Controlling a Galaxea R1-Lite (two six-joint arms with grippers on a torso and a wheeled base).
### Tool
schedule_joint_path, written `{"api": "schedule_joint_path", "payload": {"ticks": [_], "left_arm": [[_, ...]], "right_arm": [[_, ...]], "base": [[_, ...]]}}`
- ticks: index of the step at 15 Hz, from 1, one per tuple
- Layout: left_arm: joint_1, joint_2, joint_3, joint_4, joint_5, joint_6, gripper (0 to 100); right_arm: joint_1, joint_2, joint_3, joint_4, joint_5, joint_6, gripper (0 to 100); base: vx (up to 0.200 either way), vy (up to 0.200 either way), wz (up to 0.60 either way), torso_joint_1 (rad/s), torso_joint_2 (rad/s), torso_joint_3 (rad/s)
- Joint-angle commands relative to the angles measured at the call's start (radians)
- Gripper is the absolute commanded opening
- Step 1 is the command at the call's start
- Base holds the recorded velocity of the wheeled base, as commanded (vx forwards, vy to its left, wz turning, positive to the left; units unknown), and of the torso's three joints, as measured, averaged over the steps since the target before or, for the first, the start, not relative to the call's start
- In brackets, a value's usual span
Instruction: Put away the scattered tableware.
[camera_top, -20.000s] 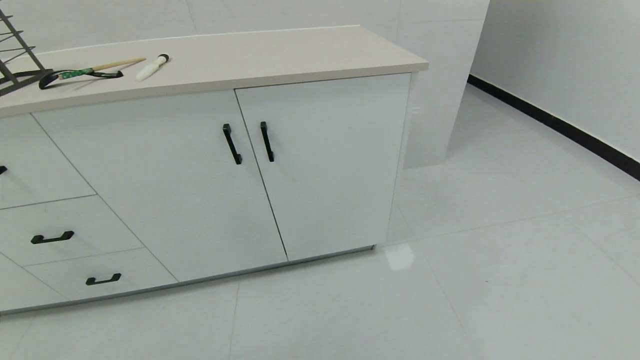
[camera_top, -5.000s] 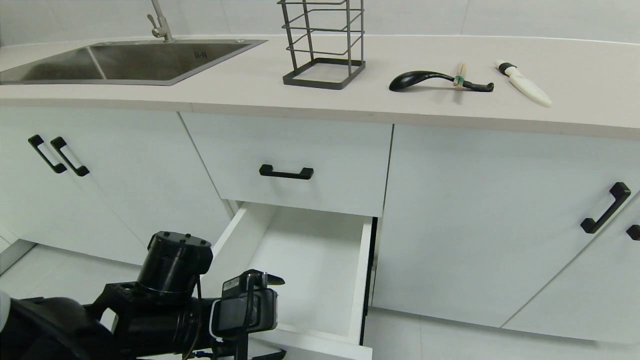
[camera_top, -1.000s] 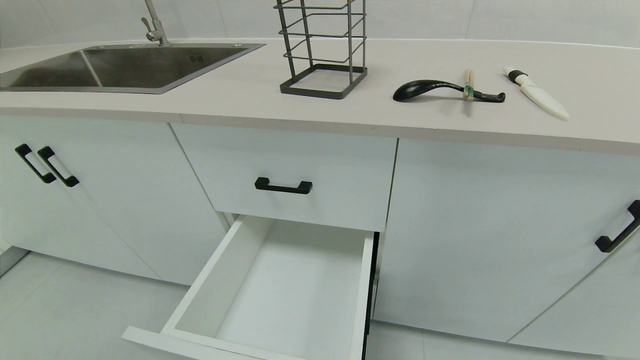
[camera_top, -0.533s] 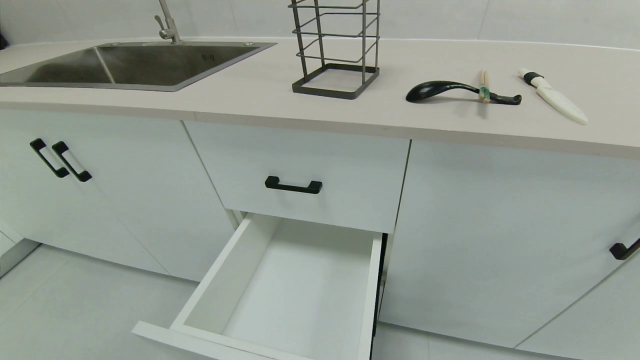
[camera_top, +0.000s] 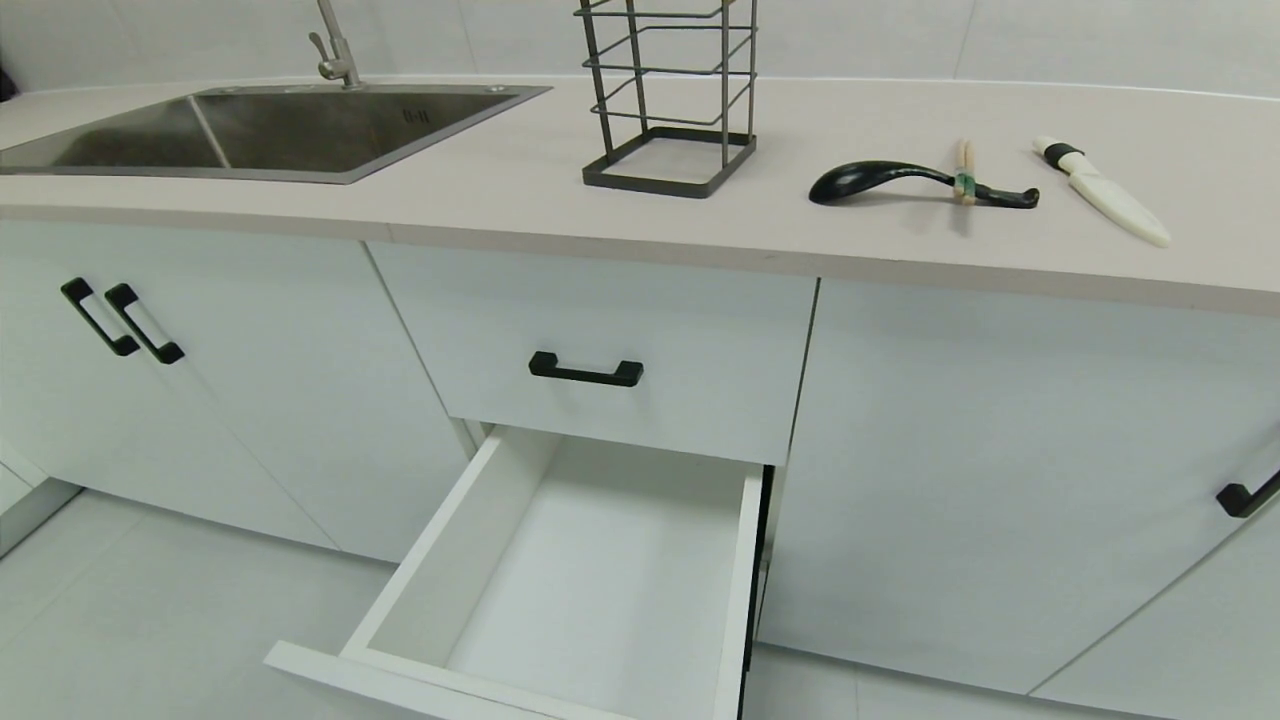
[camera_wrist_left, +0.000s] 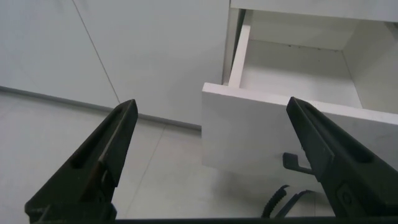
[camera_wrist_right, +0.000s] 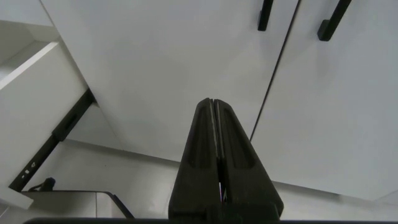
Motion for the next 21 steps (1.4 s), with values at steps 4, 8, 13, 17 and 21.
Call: {"api": "schedule_joint_path", "payload": {"ticks": [4, 8, 13, 17, 21], "left_arm": [[0.001, 0.002, 0.0, -0.002, 0.001, 0.0, 100], [0.001, 0.002, 0.0, -0.002, 0.001, -0.002, 100], [0.001, 0.002, 0.0, 0.0, 0.001, 0.0, 100], [0.001, 0.002, 0.0, -0.002, 0.001, 0.0, 100], [0.001, 0.002, 0.0, -0.002, 0.0, 0.001, 100]], "right_arm": [[0.0, 0.0, 0.0, -0.001, 0.0, 0.0, 0], [0.0, 0.0, 0.0, 0.001, 0.0, 0.001, 0], [0.0, 0.0, 0.0, 0.001, 0.0, 0.001, 0], [0.0, 0.0, 0.0, 0.001, 0.0, 0.0, 0], [0.0, 0.0, 0.0, 0.001, 0.0, 0.001, 0]], "base": [[0.0, 0.0, 0.0, 0.169, -0.1, -0.056], [0.0, 0.0, 0.0, 0.249, -0.38, -0.22], [0.0, 0.0, 0.0, 0.213, -0.56, -0.191], [0.0, 0.0, 0.0, 0.124, -0.49, -0.221], [0.0, 0.0, 0.0, 0.373, -0.48, -0.235]]}}
